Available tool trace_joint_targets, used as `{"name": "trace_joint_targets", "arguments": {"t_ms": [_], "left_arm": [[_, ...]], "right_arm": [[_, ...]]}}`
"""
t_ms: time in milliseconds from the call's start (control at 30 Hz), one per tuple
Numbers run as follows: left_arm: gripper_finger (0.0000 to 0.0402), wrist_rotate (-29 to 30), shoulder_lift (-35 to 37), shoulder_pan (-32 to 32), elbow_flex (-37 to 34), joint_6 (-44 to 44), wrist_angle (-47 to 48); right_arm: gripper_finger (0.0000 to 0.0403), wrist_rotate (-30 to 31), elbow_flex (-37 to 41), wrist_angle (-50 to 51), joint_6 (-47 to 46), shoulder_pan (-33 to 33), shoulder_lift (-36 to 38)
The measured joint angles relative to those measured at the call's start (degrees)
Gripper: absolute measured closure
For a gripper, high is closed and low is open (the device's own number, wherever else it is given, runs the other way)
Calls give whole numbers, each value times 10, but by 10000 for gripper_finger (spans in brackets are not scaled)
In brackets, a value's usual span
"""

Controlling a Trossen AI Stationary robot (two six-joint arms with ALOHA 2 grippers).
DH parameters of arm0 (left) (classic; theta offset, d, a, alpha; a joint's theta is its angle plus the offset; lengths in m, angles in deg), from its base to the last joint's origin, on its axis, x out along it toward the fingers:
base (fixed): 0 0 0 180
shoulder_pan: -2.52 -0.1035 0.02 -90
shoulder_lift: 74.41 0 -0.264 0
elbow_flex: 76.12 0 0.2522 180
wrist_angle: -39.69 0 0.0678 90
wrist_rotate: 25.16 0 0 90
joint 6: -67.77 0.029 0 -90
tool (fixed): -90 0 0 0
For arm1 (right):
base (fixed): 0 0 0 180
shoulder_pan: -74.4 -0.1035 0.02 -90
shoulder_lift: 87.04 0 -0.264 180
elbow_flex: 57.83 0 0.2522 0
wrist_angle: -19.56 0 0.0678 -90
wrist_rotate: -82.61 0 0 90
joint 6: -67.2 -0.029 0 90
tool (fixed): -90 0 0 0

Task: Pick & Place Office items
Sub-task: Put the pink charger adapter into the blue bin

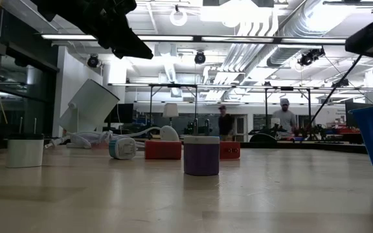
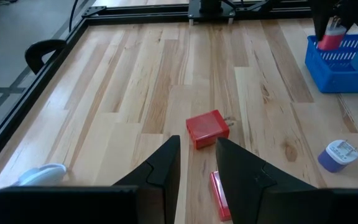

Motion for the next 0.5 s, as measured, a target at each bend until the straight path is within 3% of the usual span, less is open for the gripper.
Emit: {"name": "trace_joint_targets", "arguments": {"t_ms": [267, 500], "left_arm": [[304, 0, 0, 0, 0, 0, 0], [304, 0, 0, 0, 0, 0, 0]], "right_arm": [[276, -11, -83, 76, 22, -9, -89], [276, -6, -95, 76, 25, -11, -96]]}}
